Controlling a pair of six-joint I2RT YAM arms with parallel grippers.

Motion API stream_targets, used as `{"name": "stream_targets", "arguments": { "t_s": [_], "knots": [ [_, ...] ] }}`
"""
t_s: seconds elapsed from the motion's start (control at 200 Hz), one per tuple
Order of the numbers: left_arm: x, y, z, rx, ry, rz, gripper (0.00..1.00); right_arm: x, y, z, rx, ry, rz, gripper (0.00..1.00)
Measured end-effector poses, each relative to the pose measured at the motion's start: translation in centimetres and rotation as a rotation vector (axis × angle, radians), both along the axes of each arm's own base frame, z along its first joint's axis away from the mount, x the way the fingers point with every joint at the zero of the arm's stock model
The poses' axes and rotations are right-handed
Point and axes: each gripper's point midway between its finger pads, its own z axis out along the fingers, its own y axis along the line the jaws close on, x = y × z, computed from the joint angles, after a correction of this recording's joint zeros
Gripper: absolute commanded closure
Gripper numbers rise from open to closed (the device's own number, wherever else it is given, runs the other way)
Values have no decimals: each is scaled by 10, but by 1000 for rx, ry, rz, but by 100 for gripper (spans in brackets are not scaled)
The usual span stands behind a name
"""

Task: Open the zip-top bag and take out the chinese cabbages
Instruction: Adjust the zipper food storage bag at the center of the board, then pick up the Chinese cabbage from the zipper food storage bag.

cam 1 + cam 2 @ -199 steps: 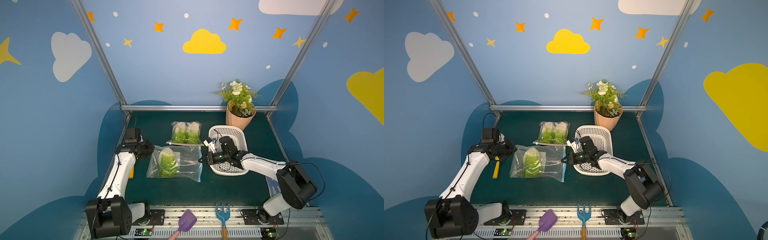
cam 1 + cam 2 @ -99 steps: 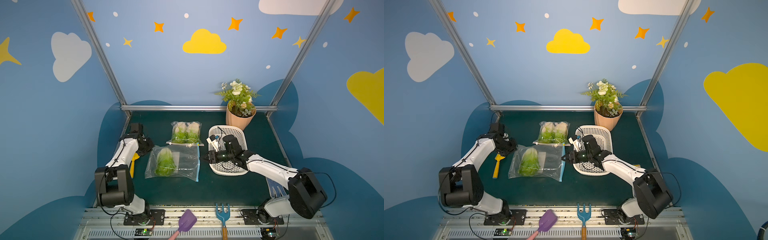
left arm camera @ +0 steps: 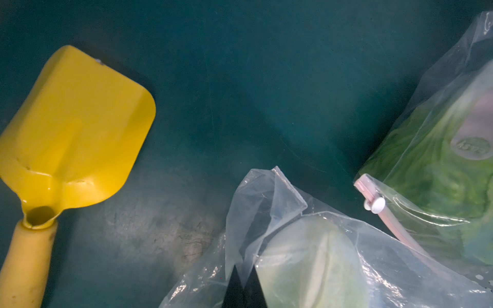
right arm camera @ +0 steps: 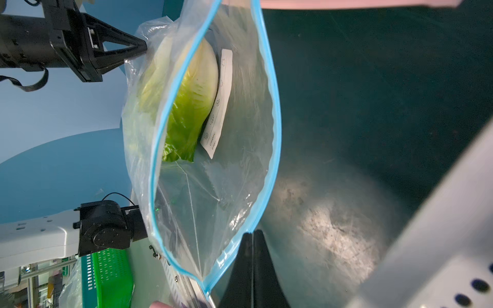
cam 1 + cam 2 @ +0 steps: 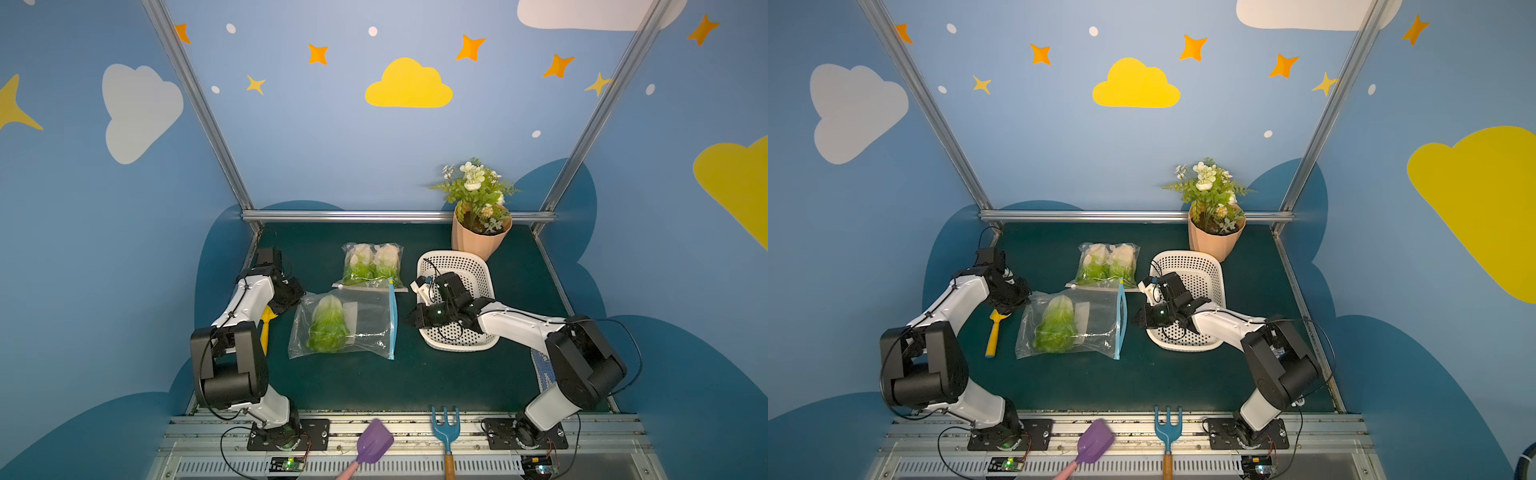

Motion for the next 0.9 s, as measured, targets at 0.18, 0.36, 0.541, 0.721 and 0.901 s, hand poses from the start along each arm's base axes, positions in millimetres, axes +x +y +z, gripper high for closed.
{"name": "stream_targets", "arguments": {
  "t_s": [0.18,0.36,0.541,0.721,0.901],
  "knots": [
    [0,-1,0,-3,-2,-1,95,14,18,13,62,-19,13,100],
    [1,-3,-3,-22,1,2,95,21,43,9,107,12,42,100],
    [-1,-12,-18,-87,23,24,95,18,66,7,147,45,87,86],
    [-9,-26,-40,-159,81,55,95,10,88,15,192,61,142,71],
    [-14,-47,-43,-182,91,52,95,-3,105,23,227,69,199,57]
  ]
}}
